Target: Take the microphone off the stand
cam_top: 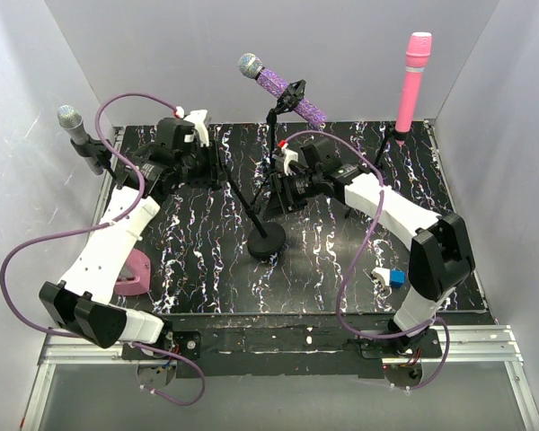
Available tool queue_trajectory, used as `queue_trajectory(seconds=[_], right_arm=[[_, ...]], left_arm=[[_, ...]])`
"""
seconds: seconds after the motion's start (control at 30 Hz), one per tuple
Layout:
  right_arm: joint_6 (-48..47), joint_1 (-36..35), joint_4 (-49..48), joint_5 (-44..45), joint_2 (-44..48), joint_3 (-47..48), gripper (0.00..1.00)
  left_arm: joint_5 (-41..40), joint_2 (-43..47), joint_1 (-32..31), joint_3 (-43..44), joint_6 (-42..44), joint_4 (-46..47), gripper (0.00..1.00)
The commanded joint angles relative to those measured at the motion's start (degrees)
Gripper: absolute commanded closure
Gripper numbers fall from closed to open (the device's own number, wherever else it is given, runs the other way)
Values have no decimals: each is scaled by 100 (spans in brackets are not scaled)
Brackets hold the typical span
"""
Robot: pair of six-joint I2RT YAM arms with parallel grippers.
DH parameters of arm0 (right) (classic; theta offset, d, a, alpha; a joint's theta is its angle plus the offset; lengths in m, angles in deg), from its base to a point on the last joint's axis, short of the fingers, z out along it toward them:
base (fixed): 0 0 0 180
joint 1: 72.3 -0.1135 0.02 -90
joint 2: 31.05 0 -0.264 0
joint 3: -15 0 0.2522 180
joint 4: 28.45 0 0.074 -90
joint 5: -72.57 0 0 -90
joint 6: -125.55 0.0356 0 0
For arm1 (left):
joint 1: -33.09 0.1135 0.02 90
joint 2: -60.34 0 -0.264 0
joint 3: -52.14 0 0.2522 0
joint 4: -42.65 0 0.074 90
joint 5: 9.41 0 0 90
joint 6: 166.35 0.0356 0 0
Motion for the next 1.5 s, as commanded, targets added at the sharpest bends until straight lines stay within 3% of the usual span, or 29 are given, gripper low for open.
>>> queue_trajectory(seconds=[0.0,0.37,0.57,0.7,0.8,0.93,1.0,1.07,1.17,1.27,1.33,1.4,1.47], right_arm=[[206,-11,-427,-335,-265,333,47],[514,-11,-840,-643,-617,553,46],[514,-11,-805,-485,-801,624,53],[444,-11,-770,-476,-889,667,65],[373,-11,-778,-458,-916,685,66],[5,-37,-787,-511,-951,764,85],[-643,-116,-813,-485,-872,721,97],[-1748,-326,-718,-388,-575,589,99],[-4890,-801,-961,41,84,-147,99],[-7581,-1118,-2241,507,770,-1472,99],[-9017,-1171,-3592,736,921,-2203,99],[-9766,-1180,-4659,982,773,-2469,99],[-10050,-1180,-5127,1167,623,-2400,99]], left_arm=[[560,76,306,-26,-398,255,91],[1114,102,350,-176,-257,378,94],[1220,94,368,-220,-230,387,97],[1246,76,394,-237,-213,378,99],[1334,58,412,-281,-213,396,99],[1448,58,429,-317,-204,405,100],[1527,41,464,-308,-178,414,100],[1667,32,508,-308,-143,405,100],[1878,23,587,-281,-107,361,100],[2072,41,675,-343,-107,387,100],[2204,50,719,-378,-133,440,100],[2292,67,737,-422,-160,484,100],[2336,102,755,-448,-177,528,100]])
